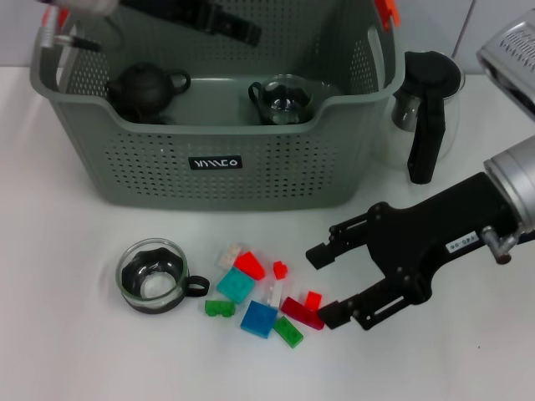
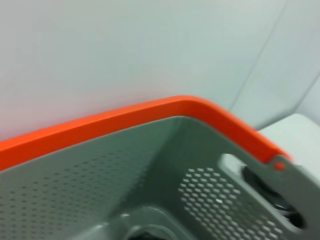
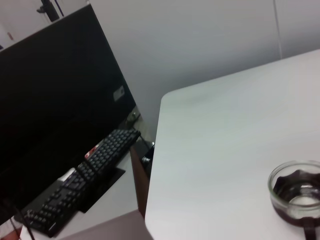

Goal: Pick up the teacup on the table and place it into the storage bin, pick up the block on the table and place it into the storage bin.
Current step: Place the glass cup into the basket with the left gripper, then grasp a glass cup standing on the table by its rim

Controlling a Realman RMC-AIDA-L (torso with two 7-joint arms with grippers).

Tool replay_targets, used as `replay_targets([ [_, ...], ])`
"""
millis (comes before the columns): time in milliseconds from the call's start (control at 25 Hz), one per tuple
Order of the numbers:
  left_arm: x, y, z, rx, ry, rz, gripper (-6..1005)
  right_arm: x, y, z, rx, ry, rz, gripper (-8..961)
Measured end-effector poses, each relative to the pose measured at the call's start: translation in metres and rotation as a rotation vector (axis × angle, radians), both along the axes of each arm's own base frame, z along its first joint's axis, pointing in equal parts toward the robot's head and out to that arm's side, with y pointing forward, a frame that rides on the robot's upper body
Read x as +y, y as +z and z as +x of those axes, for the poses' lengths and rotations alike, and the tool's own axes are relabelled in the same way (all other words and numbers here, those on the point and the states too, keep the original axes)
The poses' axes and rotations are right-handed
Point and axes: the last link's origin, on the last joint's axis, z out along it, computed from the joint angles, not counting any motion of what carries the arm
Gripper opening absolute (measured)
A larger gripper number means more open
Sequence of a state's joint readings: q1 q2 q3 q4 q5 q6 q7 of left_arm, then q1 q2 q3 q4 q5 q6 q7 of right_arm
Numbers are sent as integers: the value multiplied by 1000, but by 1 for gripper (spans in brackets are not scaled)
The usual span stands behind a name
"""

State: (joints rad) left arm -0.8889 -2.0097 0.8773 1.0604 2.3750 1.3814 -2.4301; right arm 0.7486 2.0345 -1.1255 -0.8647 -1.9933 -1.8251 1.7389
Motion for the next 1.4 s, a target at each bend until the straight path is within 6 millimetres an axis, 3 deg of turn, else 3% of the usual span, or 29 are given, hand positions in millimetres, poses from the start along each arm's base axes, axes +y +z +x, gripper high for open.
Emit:
replay_targets([
  [160,-26,21,-2,-14,-52,-44,758,3,7,1,28,-12,17,836],
  [400,-59,33,-14,-44,-67,-127,871,5,10,-1,42,-11,29,836],
  [720,-95,54,-40,-100,2,-259,873,8,7,-8,48,-2,31,836],
  [960,-112,60,-73,-86,107,-266,868,10,5,-10,48,-7,43,836],
  [1200,-119,48,-108,-18,235,-278,864,10,4,-11,49,-10,45,835],
  [1400,-111,36,-122,26,296,-272,861,11,2,-11,50,-20,40,835],
])
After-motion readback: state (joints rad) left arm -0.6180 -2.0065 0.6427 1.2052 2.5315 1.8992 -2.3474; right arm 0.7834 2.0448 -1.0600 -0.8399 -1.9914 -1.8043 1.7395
